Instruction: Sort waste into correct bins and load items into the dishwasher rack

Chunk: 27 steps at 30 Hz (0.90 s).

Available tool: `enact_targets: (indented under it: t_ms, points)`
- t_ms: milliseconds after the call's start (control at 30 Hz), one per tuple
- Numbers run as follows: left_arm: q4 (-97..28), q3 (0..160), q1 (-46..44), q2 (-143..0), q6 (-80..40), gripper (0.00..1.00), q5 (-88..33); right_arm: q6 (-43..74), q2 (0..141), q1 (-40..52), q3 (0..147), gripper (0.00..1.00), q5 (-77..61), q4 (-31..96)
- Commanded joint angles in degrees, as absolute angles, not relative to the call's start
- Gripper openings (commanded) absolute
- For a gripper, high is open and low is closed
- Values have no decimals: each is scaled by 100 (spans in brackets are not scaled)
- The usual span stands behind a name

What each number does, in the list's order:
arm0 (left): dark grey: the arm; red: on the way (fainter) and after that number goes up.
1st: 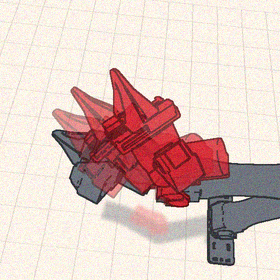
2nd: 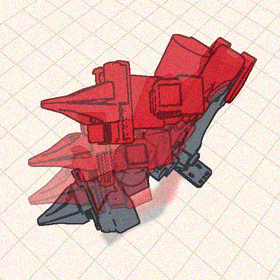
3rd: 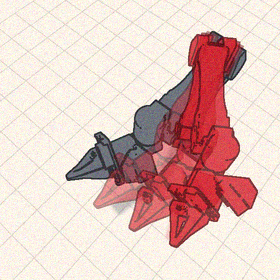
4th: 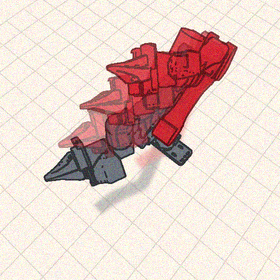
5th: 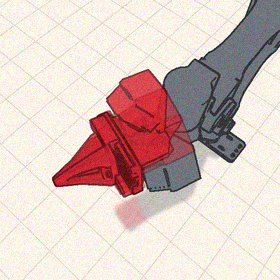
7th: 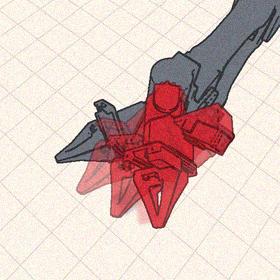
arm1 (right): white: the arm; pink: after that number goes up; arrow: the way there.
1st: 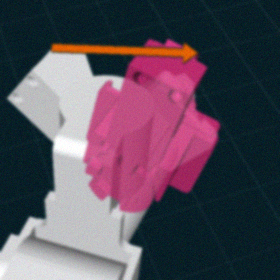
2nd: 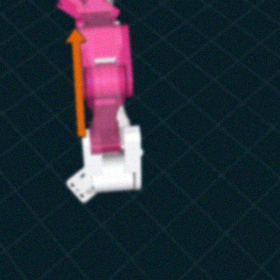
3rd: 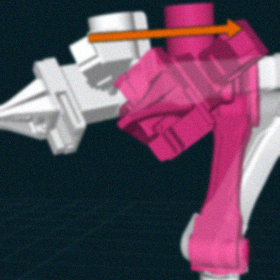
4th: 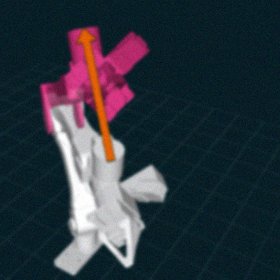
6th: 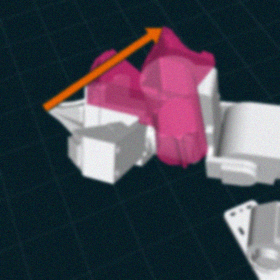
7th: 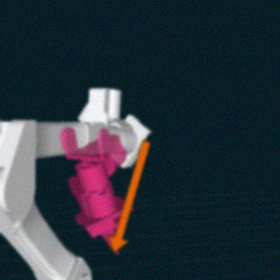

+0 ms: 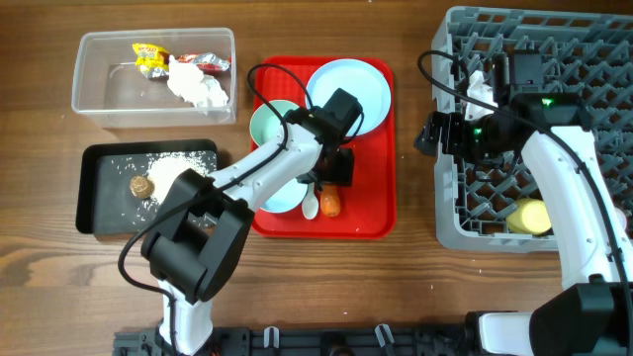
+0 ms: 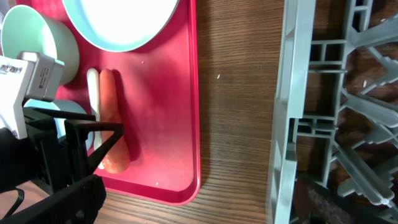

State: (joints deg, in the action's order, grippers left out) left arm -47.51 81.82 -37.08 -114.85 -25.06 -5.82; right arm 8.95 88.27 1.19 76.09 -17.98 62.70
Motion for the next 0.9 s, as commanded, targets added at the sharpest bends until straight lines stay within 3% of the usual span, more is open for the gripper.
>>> enact_targets:
  t_ms: [0, 67, 233, 267, 333, 433, 667, 867]
  points:
    - [-4751, 8189, -3938, -11515, -2746, 56, -569, 937, 8807, 110, 7616, 100, -1730, 6215]
    - [-4685, 8095, -4125, -11559, -2746, 52, -565, 937, 8807, 110, 7616, 100, -1730, 6193]
    - [-4678, 8058, -4248, -11795, -2794, 54, -545, 937, 8807, 110, 7616, 100, -1732, 6114]
    - [-4663, 8058, -4250, -11804, -2792, 49, -545, 939, 8807, 110, 7616, 100, -1732, 6108]
    - [-4668, 8058, -4250, -11804, -2790, 24, -545, 939, 8807, 110, 7616, 100, -1732, 6110]
    - [-4668, 8060, -4248, -11804, -2788, 10, -548, 910, 8807, 110, 7616, 100, -1730, 6110]
    - [-6213, 9266, -3935, -11310, -2274, 12, -526, 891, 8807, 110, 7616, 100, -1730, 6088]
    - [-7229, 9870, -2738, -10269, -1970, 15, 193, 762, 8807, 110, 7616, 100, -1730, 6086]
